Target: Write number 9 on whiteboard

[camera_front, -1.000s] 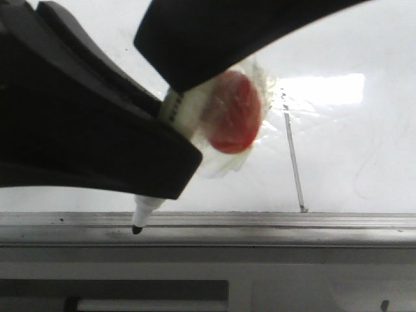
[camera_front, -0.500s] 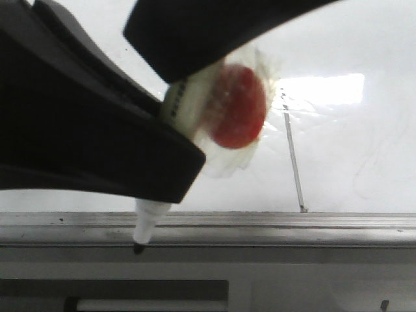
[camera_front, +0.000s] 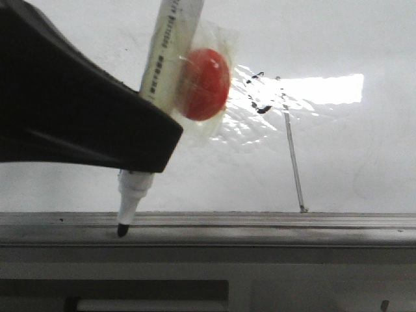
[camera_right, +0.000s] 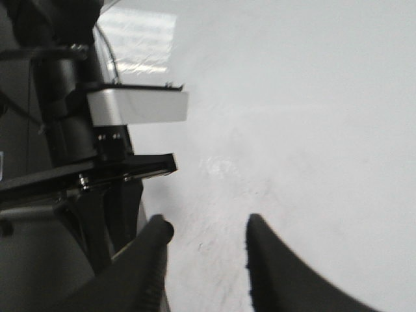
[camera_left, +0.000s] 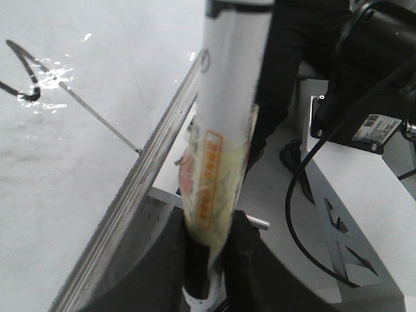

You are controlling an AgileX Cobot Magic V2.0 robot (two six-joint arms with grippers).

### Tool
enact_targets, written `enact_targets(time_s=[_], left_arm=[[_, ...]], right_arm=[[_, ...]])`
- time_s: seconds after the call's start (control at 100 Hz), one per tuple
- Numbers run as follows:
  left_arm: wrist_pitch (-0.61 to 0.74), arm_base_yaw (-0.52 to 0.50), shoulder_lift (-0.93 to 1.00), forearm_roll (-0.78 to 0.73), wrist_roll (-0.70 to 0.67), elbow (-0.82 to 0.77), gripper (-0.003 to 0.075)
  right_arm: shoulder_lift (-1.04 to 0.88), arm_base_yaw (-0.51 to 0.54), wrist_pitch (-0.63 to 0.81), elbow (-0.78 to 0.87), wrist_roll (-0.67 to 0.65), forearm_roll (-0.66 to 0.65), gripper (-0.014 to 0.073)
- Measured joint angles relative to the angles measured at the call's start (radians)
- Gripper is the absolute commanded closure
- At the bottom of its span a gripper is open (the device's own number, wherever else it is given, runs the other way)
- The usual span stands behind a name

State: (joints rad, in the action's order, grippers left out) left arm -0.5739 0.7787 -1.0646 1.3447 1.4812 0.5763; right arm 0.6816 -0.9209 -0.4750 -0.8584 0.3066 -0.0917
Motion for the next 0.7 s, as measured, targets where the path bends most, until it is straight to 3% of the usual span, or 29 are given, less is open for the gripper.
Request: enact_targets(time_s=[0.03,0.18,0.38,0.54,0.7], left_arm=[[0.011,0.000,0.000,0.002,-0.019,0.000,0.0741],[0.123,0.000,0.000,0.010,-0.119,0.000,0.0741],[0.373,0.000,0.000,0.044,-0.278,0.000,0.0741],[0.518,0.000,-0.035,0.073,-0.312,0.000,0.0741],[0.553,0.000,-0.093,0.190,-0.317,0.000,0.0741]], right_arm=[[-0.026,0.013,0.000,0.000,-0.008,0.000,0.0662],[-0.091,0.072,-0.012,0.000,-0.044,0.000,0.0653],[-0.105,0.099,-0.078,0.000,-0.054,0.000,0.0653],[-0.105,0.100,-0.090,0.000,-0.082,0.000,0.0653],[-0.105,0.100,-0.091,0.000,-0.086,0.000,0.0653]])
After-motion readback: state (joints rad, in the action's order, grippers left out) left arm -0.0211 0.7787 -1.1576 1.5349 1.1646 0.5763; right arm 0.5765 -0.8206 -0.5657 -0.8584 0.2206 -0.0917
